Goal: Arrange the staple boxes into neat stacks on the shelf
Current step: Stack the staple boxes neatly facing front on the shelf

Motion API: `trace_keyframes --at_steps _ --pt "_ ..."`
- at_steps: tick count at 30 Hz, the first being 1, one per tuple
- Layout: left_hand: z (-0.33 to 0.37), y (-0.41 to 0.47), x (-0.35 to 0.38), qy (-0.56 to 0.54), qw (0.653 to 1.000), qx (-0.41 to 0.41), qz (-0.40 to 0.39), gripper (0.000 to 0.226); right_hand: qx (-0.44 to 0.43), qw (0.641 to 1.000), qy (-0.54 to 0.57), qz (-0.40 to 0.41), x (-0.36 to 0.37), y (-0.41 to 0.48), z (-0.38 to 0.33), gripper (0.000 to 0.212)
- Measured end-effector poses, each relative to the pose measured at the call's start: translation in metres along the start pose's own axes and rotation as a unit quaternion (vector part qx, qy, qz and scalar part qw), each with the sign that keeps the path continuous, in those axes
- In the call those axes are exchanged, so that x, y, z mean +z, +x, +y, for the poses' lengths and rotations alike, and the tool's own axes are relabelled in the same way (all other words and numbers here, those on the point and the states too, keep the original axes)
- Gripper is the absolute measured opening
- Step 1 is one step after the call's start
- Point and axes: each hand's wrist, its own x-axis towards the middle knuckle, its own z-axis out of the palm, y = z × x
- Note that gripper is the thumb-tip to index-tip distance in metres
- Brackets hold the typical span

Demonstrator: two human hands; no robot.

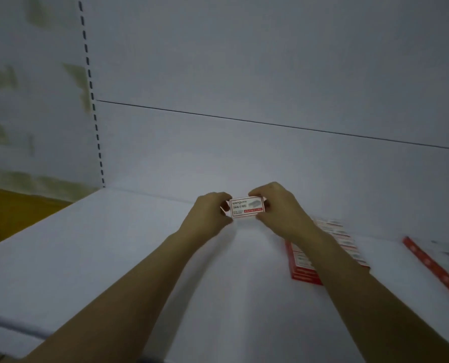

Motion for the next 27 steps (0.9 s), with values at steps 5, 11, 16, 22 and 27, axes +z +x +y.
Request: trace_keyframes --at_steps 5,11,16,22,27 --pt "0.044 0.011 0.039 -0.035 0.998 0.046 0.011 0.039 0.054 0.995 0.032 0.073 -0.023 -0.032 0.038 0.036" --pt "0.071 0.010 0.075 -0.109 0.992 0.054 0.019 0.040 0.115 0.982 0.098 0.115 -0.028 -0.058 0.065 0.043" --pt "0.067 0.008 0.086 -0.197 0.979 0.042 0.016 0.043 0.180 0.946 0.246 0.113 -0.037 -0.068 0.081 0.044" --pt "0.066 0.014 0.073 -0.378 0.923 -0.043 -0.056 0.029 0.193 0.913 0.354 0.059 -0.049 -0.065 0.090 0.035" --pt "0.067 0.020 0.071 -0.449 0.873 -0.140 -0.130 0.036 0.251 0.888 0.384 0.028 -0.043 -0.059 0.092 0.045"
